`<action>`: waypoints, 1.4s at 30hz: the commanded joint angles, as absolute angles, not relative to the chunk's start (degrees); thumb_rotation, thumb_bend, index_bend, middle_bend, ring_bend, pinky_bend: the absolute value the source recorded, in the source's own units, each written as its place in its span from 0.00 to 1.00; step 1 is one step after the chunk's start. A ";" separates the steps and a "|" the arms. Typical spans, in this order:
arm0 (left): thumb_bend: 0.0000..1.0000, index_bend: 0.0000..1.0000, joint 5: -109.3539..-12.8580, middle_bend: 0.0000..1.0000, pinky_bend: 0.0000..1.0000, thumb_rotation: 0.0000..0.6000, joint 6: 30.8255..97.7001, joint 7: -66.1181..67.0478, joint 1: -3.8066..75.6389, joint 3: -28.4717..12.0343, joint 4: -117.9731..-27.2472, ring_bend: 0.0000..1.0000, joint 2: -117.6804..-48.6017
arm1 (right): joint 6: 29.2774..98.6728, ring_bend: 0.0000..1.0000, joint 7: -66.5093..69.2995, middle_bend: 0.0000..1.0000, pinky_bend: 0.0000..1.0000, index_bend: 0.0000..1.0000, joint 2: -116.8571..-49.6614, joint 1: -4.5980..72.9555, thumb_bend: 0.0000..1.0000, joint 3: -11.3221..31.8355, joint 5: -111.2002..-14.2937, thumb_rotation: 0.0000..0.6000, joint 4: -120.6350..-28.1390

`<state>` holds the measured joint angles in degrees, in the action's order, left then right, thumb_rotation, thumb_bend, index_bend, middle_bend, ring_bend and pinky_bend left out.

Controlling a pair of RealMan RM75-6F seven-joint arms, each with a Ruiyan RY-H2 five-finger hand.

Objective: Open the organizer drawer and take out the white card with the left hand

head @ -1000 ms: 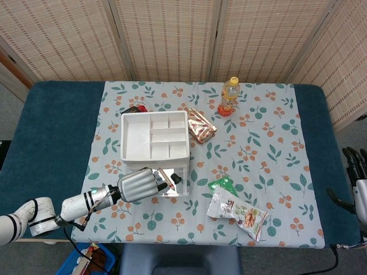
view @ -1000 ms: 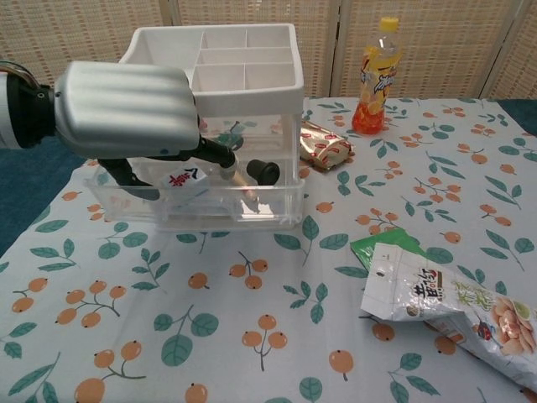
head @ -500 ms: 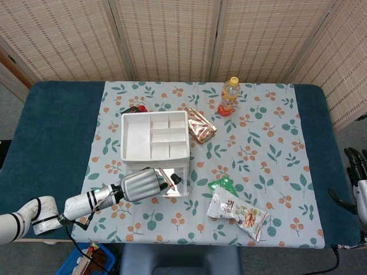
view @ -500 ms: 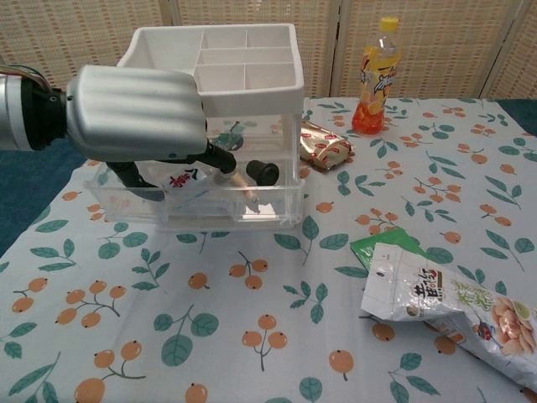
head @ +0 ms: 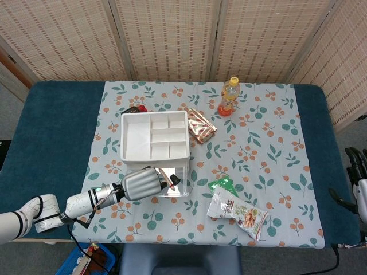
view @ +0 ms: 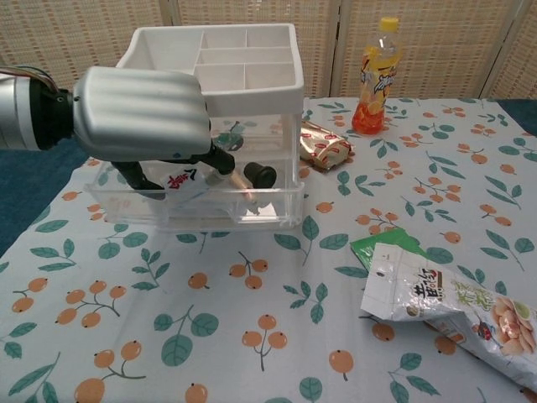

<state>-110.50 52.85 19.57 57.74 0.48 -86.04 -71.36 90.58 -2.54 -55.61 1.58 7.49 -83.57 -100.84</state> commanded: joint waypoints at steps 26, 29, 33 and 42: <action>0.13 0.53 -108.85 0.91 1.00 1.00 61.51 18.18 53.18 0.32 -89.39 0.98 -66.78 | 90.94 0.00 -1.91 0.07 0.09 0.00 -56.01 1.58 0.22 7.58 -84.03 1.00 -100.37; 0.13 0.53 -108.24 0.91 1.00 1.00 62.72 17.97 52.06 0.27 -89.93 0.98 -65.93 | 90.86 0.00 -1.66 0.07 0.09 0.00 -56.08 1.59 0.22 7.58 -83.97 1.00 -100.19; 0.13 0.53 -107.37 0.91 1.00 1.00 64.55 18.13 50.23 0.17 -90.77 0.98 -64.33 | 91.05 0.00 -1.63 0.07 0.09 0.00 -56.06 1.57 0.22 7.52 -84.35 1.00 -100.17; 0.13 0.53 -105.03 0.91 1.00 1.00 68.13 17.98 45.36 0.53 -92.22 0.98 -60.82 | 90.79 0.00 -1.38 0.07 0.09 0.00 -56.33 1.96 0.22 7.59 -84.84 1.00 -100.03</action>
<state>-105.39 67.63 18.09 45.95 0.38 -91.97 -61.31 90.80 -1.37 -56.31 1.94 7.58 -84.81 -100.02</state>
